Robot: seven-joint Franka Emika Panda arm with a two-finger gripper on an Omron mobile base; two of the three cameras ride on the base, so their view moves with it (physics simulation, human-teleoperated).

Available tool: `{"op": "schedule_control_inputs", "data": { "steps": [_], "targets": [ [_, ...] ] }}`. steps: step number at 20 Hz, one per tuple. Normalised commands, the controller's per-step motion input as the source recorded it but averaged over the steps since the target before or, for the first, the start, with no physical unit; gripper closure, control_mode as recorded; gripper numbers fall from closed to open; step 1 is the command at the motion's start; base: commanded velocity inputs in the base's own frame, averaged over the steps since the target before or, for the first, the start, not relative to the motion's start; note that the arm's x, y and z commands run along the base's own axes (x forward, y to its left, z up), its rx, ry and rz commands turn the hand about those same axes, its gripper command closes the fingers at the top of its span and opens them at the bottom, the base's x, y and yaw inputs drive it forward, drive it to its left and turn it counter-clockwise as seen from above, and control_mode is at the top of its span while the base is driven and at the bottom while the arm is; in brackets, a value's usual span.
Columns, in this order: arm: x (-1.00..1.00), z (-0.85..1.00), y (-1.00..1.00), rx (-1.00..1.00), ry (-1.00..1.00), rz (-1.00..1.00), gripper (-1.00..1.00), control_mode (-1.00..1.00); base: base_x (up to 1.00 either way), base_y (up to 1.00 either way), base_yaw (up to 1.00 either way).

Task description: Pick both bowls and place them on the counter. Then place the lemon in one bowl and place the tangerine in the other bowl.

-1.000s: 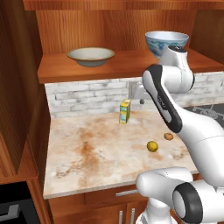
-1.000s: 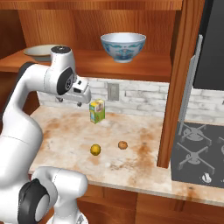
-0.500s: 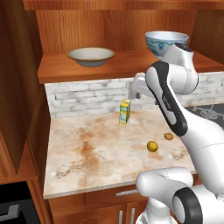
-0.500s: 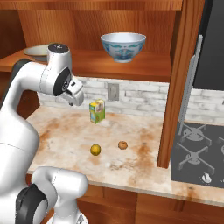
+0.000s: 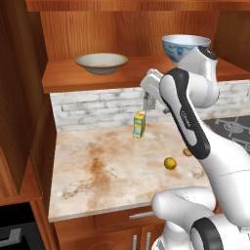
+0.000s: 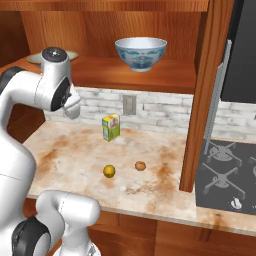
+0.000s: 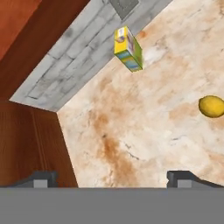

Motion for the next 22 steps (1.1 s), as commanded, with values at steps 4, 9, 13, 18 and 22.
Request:
{"op": "schedule_control_inputs", "data": {
  "steps": [4,9,13,18,22],
  "targets": [
    [0.01,0.18,0.27,0.22,-0.1,-0.19,-1.0,-1.0,0.0,0.0,0.0],
    [0.06,0.22,0.22,0.23,-0.1,-0.16,-1.0,-1.0,0.0,0.0,0.0],
    [0.07,0.29,0.22,0.26,-0.04,-0.1,-1.0,-1.0,0.0,0.0,0.0],
    [0.11,0.35,0.18,0.23,0.0,-0.06,-1.0,-1.0,0.0,0.0,0.0],
    [0.28,0.31,0.06,0.17,0.02,-0.06,-1.0,-1.0,0.0,0.0,0.0]
  ]
}}
